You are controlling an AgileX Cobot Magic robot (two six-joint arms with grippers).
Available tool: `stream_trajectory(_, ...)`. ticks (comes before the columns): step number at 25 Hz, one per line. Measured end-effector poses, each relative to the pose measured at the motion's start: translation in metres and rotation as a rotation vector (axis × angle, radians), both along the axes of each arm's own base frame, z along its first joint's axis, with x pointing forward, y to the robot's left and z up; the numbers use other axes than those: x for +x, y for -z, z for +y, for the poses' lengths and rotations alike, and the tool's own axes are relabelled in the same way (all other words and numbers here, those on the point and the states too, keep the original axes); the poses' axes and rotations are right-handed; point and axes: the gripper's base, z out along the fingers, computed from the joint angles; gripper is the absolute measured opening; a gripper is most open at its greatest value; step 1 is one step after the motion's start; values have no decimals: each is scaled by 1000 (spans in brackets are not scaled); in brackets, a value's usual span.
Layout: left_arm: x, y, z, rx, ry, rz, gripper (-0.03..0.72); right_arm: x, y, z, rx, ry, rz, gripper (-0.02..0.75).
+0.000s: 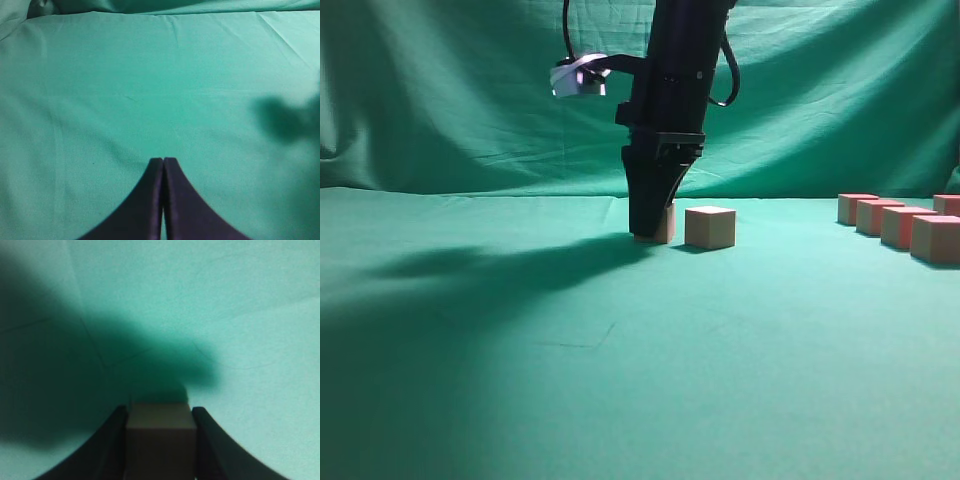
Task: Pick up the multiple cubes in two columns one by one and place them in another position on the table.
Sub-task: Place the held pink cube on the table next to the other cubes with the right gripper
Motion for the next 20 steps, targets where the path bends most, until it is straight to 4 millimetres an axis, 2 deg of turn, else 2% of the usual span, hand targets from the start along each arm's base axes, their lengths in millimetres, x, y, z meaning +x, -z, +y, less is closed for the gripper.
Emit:
stream_trajectory(2, 0, 0, 0, 0, 0, 0, 0, 0, 0, 0, -2, 0, 3, 260)
stream_trajectory(9, 0, 0, 0, 0, 0, 0, 0, -1, 0, 0, -4, -1, 8, 540)
stream_trajectory(10, 0, 0, 0, 0, 0, 0, 0, -1, 0, 0, -4, 1, 8, 559)
stream_trajectory(14, 0, 0, 0, 0, 0, 0, 0, -1, 0, 0, -3, 9, 10, 545)
stream_trajectory(15, 0, 0, 0, 0, 0, 0, 0, -1, 0, 0, -2, 13, 11, 586)
stream_trajectory(16, 0, 0, 0, 0, 0, 0, 0, 0, -1, 0, 0, 20, 10, 571)
stream_trajectory(20, 0, 0, 0, 0, 0, 0, 0, 2, -14, 1, 12, 30, -11, 571)
